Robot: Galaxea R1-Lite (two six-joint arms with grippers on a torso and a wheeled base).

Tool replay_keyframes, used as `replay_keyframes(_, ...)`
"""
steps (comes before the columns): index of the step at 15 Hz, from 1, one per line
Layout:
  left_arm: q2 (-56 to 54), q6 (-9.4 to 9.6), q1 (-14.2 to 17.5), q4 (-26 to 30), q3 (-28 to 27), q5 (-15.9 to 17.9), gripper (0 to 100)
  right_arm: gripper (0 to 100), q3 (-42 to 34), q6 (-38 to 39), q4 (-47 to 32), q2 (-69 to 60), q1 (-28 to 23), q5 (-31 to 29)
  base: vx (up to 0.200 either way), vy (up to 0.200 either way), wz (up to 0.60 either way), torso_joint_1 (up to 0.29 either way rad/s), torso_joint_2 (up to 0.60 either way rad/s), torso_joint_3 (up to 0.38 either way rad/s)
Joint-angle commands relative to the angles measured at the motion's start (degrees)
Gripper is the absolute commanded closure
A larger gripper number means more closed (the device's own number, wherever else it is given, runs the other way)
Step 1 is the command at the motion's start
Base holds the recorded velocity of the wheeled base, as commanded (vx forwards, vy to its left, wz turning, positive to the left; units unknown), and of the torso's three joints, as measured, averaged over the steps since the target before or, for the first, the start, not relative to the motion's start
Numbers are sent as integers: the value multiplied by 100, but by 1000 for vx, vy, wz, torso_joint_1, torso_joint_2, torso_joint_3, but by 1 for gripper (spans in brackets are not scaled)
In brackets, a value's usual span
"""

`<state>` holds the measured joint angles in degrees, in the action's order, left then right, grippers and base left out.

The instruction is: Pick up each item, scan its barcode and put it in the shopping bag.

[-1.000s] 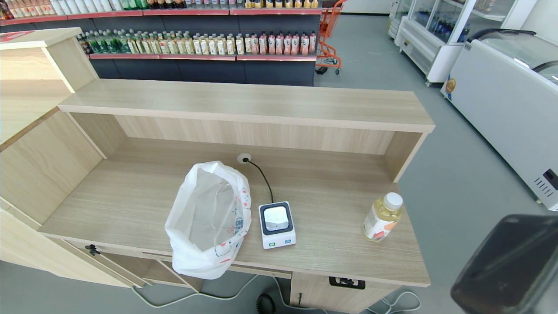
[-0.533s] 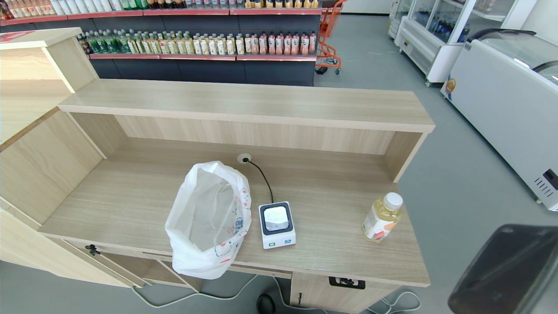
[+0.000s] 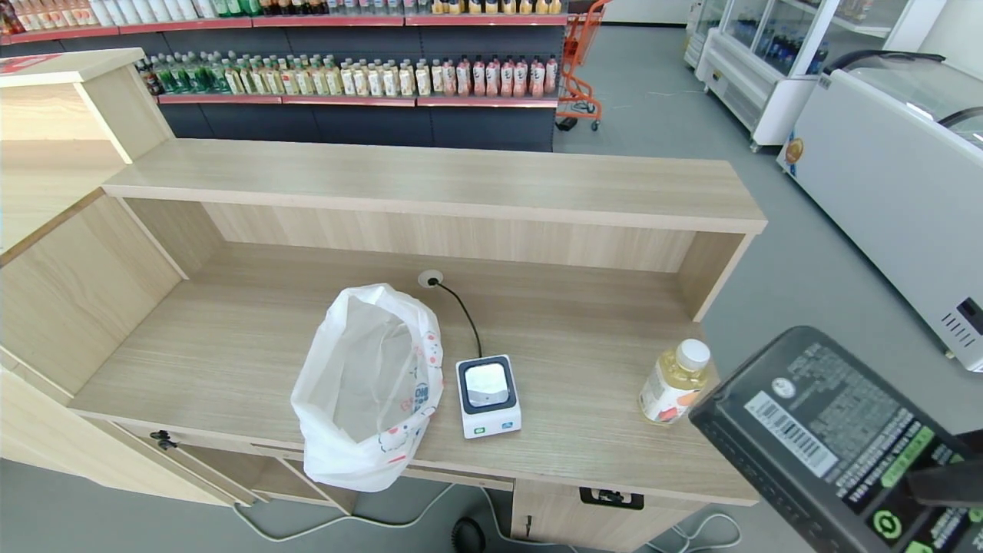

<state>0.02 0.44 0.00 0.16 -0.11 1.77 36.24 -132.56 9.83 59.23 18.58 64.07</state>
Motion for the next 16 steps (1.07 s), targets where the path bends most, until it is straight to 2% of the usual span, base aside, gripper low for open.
replay_keyframes(1, 6, 0, 0, 2, -7, -1, 100, 100, -126, 2217, -1686, -175, -1190, -387, 0, 0, 0, 0, 0, 0)
replay_keyframes(2, -2, 0, 0, 2, 2, -1, 100, 100, 41, 2551, -2020, -334, -1937, -360, 0, 0, 0, 0, 0, 0)
replay_keyframes(3, 6, 0, 0, 2, 2, -1, 100, 100, -21, 3157, -2450, -334, -2209, -123, 0, 0, 0, 0, 0, 0)
replay_keyframes(4, 6, 0, 0, 2, 2, -1, 100, 100, 164, 3773, -2573, -325, -2192, -88, 0, 0, 0, 0, 0, 0)
replay_keyframes(5, 6, 0, 0, 2, 2, -1, 100, 100, 515, 4678, -2679, -325, -1902, -106, 0, 0, 0, 0, 0, 0)
replay_keyframes(6, 6, 9, 0, 2, -7, -1, 100, 100, 885, 5882, -2705, -175, -1735, -158, 0, 0, 0, 0, 0, 0)
replay_keyframes(8, 6, 0, 0, 2, 2, -1, 100, 100, 1447, 7737, -2705, 62, -2051, -167, 0, 0, 0, 0, 0, 0)
replay_keyframes(9, 6, 0, 0, 2, -7, -1, 100, 100, 1737, 10400, -2644, -61, -2069, -229, 0, 0, 0, 0, 0, 0)
replay_keyframes(10, 6, 0, 0, 2, 2, -1, 100, 100, 1843, 11577, -2573, -140, -2069, -308, 0, 0, 0, 0, 0, 0)
replay_keyframes(11, 6, 0, 0, 2, 2, -1, 100, 100, 1825, 13151, -2310, -211, -2069, -527, 0, 0, 0, 0, 0, 0)
replay_keyframes(12, 6, 9, 0, 2, -7, -1, 100, 100, 1473, 14794, -1659, -158, -2069, -835, 0, 0, 0, 0, 0, 0)
replay_keyframes(13, 6, 0, 0, 2, -7, -1, 100, 100, 1157, 15181, -1290, -17, -2069, -985, 0, 0, 0, 0, 0, 0)
replay_keyframes(16, 6, 0, 0, 2, -7, -1, 100, 100, 401, 15260, -974, 229, -2069, -1626, 0, 0, 0, 0, 0, 0)
